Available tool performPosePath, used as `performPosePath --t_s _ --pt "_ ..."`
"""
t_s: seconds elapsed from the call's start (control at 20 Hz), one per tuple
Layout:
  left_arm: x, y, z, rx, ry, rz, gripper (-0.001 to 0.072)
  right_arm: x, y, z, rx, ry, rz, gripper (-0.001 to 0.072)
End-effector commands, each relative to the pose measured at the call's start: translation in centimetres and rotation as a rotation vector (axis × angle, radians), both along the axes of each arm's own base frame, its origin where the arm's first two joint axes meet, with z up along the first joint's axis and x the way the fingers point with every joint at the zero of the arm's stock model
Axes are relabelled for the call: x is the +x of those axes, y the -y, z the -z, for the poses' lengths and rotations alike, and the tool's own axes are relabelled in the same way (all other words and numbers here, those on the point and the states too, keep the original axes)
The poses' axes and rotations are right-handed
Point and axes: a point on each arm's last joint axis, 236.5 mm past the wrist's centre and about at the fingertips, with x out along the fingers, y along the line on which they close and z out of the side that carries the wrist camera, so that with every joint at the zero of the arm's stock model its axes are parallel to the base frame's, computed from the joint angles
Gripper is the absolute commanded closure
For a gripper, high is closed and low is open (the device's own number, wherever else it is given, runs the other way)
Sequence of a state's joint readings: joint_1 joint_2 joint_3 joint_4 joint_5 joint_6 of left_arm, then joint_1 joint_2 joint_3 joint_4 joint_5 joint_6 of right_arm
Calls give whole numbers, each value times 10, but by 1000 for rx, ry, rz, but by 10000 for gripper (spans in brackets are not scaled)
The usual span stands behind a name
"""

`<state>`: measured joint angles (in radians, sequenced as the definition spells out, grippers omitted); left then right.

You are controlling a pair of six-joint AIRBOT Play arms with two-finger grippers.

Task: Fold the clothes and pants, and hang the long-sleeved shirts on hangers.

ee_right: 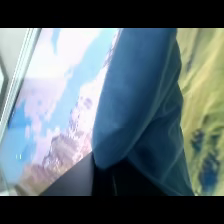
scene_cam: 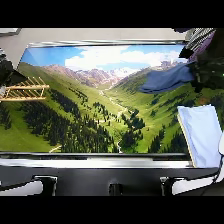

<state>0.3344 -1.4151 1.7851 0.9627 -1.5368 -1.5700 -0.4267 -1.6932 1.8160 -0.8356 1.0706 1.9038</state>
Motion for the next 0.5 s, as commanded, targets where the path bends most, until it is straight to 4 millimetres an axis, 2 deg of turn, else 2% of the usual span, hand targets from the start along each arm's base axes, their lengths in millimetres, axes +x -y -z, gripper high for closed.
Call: performPosePath --t_s 0.0,0.1,0.2,0.45 --pt "0 0 0 -1 -1 -1 693 -37 60 -13 -33 -97 194 684" --pt "0 0 0 -1 -1 -1 693 -60 82 -21 -58 -147 294 685" --pt "0 0 0 -1 -1 -1 693 -77 96 -29 -90 -176 371 685" --pt "0 0 0 -1 -1 -1 693 -108 116 -48 -97 -224 556 685"
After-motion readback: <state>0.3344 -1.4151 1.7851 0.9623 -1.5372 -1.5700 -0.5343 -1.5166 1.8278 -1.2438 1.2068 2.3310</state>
